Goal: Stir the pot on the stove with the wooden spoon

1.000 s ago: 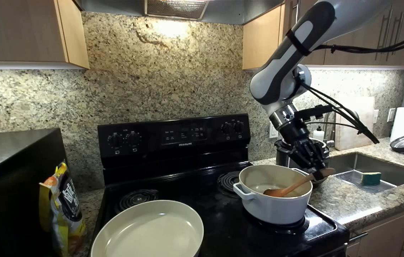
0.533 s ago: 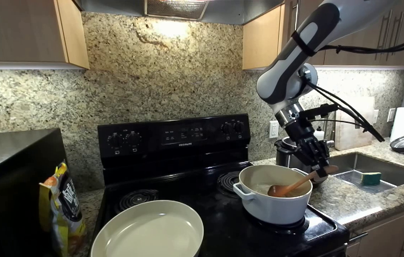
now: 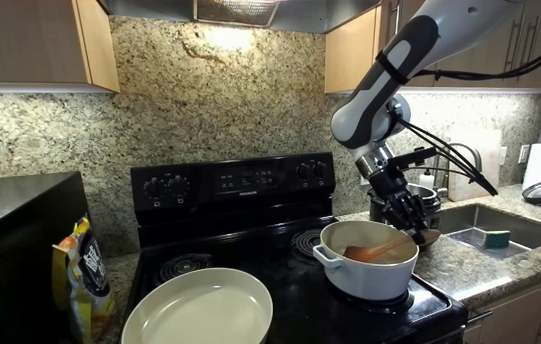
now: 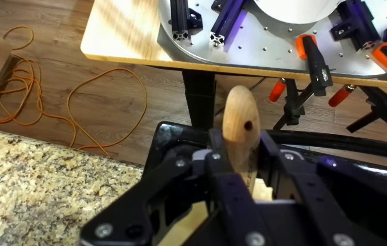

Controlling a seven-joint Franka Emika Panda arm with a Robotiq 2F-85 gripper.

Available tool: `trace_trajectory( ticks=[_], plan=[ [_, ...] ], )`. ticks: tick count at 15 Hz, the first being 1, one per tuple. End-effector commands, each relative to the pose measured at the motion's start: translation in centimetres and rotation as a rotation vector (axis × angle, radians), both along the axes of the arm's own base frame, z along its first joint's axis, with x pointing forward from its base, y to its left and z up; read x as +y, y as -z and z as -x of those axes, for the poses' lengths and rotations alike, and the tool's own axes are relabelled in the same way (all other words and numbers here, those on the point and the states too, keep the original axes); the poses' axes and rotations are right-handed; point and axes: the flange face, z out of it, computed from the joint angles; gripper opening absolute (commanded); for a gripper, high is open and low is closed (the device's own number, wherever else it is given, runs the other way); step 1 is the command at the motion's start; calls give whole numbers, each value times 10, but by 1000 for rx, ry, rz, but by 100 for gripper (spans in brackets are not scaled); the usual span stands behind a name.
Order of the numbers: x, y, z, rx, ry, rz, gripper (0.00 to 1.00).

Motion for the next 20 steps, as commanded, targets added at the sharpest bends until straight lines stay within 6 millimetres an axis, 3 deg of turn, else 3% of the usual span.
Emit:
trace_trajectory(
  ticks=[1,6,13,20],
  plan=[
    [23,0,5,15,-99,-22,7],
    [43,-7,18,48,-191,-41,7],
    [28,-32,56,130,-180,26,7],
    [22,-24,38,49,-98,115,7]
  ],
)
